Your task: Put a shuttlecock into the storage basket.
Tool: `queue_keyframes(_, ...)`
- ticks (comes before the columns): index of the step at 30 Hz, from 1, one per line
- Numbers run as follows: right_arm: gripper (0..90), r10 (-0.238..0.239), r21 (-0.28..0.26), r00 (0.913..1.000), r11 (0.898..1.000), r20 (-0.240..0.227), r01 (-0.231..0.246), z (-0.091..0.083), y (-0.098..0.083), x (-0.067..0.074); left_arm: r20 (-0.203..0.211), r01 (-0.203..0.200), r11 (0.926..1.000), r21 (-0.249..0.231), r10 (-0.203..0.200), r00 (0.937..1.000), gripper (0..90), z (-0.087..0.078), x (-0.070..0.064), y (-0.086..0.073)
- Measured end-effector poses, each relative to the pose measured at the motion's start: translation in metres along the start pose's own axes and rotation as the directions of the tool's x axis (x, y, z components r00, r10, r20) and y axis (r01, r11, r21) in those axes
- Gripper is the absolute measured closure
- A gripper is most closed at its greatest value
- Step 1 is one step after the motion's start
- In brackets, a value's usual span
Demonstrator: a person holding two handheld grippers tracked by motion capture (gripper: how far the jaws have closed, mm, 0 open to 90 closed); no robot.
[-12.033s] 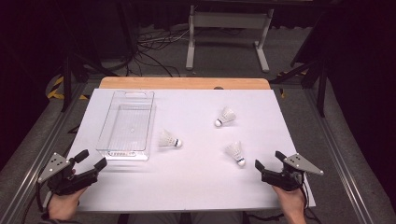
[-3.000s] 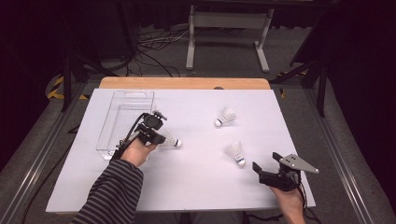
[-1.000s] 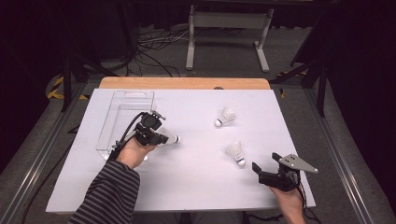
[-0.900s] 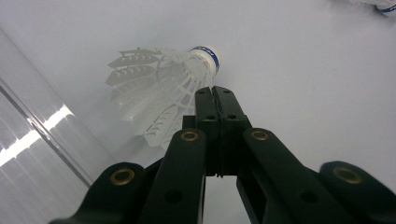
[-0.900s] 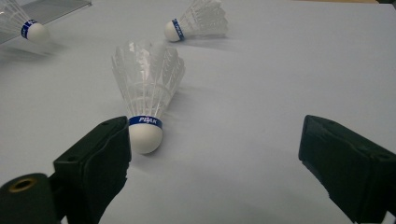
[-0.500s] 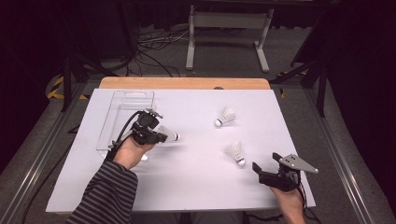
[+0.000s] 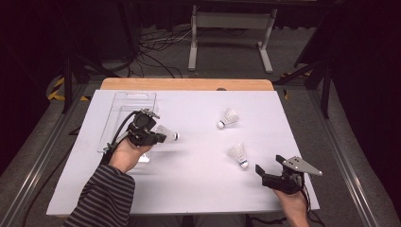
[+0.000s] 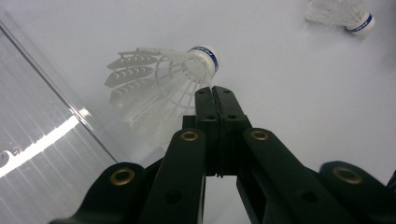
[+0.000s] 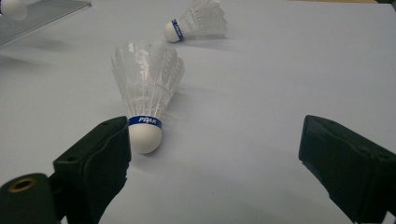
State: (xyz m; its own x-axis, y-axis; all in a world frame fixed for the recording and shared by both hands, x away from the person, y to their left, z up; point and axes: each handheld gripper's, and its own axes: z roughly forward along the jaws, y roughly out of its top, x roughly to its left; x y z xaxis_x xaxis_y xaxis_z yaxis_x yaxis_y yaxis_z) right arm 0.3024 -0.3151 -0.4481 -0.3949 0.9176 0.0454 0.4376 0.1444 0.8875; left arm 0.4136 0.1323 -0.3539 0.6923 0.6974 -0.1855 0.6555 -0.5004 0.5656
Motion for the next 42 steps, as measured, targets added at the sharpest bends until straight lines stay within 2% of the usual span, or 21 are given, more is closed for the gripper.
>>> queue_keyframes(8,10.1,-0.001,0.002,1.0000,1.000,-0.002,0.001,0.000,0.000,0.000,0.011,0.005,0.9998,-0.021,-0.004,0.9999,90.0,-0.007,0.001,-0.002)
queue_keyframes(22,10.0,-0.001,0.002,1.0000,1.000,-0.003,0.001,0.000,0.000,0.000,0.003,0.009,0.9992,-0.038,-0.008,1.0000,90.0,-0.020,0.006,-0.007)
queue_keyframes(35,10.0,0.000,0.001,1.0000,1.000,-0.004,0.000,0.000,0.000,0.000,0.000,0.039,0.9966,-0.073,-0.039,0.9992,90.0,-0.032,0.013,-0.013)
queue_keyframes(42,10.0,0.000,0.000,1.0000,1.000,-0.003,0.000,0.000,0.000,0.000,-0.015,0.048,0.9953,-0.084,-0.049,0.9987,90.0,-0.039,0.020,-0.018)
